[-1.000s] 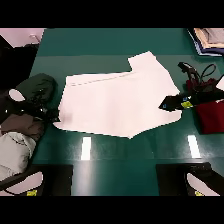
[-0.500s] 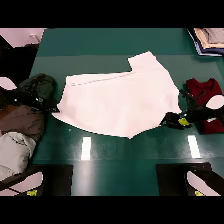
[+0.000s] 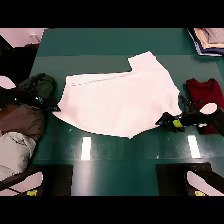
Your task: Fold the shirts.
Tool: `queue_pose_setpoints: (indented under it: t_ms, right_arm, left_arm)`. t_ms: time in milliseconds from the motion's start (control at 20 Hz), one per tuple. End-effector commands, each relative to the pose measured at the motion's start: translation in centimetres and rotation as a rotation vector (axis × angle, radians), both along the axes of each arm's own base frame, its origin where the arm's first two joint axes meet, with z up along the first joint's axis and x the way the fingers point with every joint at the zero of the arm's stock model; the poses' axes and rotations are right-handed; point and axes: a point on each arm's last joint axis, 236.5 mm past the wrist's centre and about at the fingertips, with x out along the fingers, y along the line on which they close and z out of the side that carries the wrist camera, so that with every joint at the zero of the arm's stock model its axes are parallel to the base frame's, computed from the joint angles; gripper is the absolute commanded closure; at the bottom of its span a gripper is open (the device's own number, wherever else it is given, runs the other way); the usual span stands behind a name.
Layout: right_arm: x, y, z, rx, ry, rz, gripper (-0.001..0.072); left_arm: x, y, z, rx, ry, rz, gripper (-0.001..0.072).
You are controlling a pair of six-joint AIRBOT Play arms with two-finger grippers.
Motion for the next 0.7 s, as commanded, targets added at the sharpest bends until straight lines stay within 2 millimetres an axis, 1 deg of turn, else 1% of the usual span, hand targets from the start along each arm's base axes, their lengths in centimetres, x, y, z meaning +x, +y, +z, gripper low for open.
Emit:
queue_pose_setpoints:
  t_ms: [0, 50, 100, 150, 200, 250, 300, 350, 400, 450, 500, 550, 600, 650]
  right_arm:
    - [1.3, 1.2, -1.0, 0.011, -0.026, -0.012, 0.0359]
    - [1.4, 1.4, -1.2, 0.004, -0.038, 0.0, 0.0525]
    - [1.6, 1.4, -0.9, -0.004, -0.064, 0.019, 0.0673]
    - [2.1, 1.3, -0.2, -0.015, -0.103, 0.034, 0.0694]
    - [2.9, 1.2, 1.4, -0.024, -0.159, 0.049, 0.0695]
    - [4.5, 1.1, 4.2, -0.027, -0.25, 0.051, 0.0696]
    - [6.3, 0.9, 8.1, -0.034, -0.364, 0.043, 0.0696]
    - [8.1, 0.4, 12.7, -0.045, -0.49, 0.032, 0.0697]
    - [9.6, -0.2, 18.3, -0.061, -0.632, 0.017, 0.0697]
    - [10.4, -0.8, 23.8, -0.08, -0.767, 0.003, 0.0697]
    - [10.5, -1.5, 29.5, -0.101, -0.899, -0.014, 0.0697]
    - [10.0, -2.1, 35.4, -0.13, -1.038, -0.025, 0.0697]
    - [8.8, -2.5, 40.4, -0.163, -1.155, -0.026, 0.0697]
    - [7.1, -2.9, 45.3, -0.2, -1.264, -0.027, 0.0697]
  left_arm:
    - [0.0, -0.1, 0.1, -0.004, 0.001, -0.002, 0.0686]
    - [-0.1, -0.1, 0.1, -0.005, 0.003, -0.005, 0.0687]
    - [-0.1, -0.1, 0.2, -0.004, -0.001, -0.004, 0.0687]
    - [0.3, 0.0, 0.8, 0.0, -0.021, -0.003, 0.0687]
    - [1.2, 0.1, 2.4, 0.007, -0.076, 0.002, 0.0687]
    - [2.5, 0.3, 4.7, 0.018, -0.152, 0.012, 0.0687]
    - [3.8, 0.5, 8.1, 0.032, -0.253, 0.02, 0.0687]
    - [5.0, 0.8, 12.7, 0.05, -0.383, 0.023, 0.0688]
    - [5.6, 0.8, 17.9, 0.068, -0.52, 0.024, 0.0687]
    - [5.6, 0.9, 23.0, 0.085, -0.646, 0.024, 0.0687]
    - [5.1, 0.8, 28.0, 0.102, -0.77, 0.023, 0.0687]
    - [3.8, 0.6, 33.4, 0.119, -0.903, 0.024, 0.0686]
    - [2.2, 0.3, 38.0, 0.128, -1.017, 0.033, 0.0687]
    - [0.0, 0.0, 42.7, 0.136, -1.135, 0.04, 0.0687]
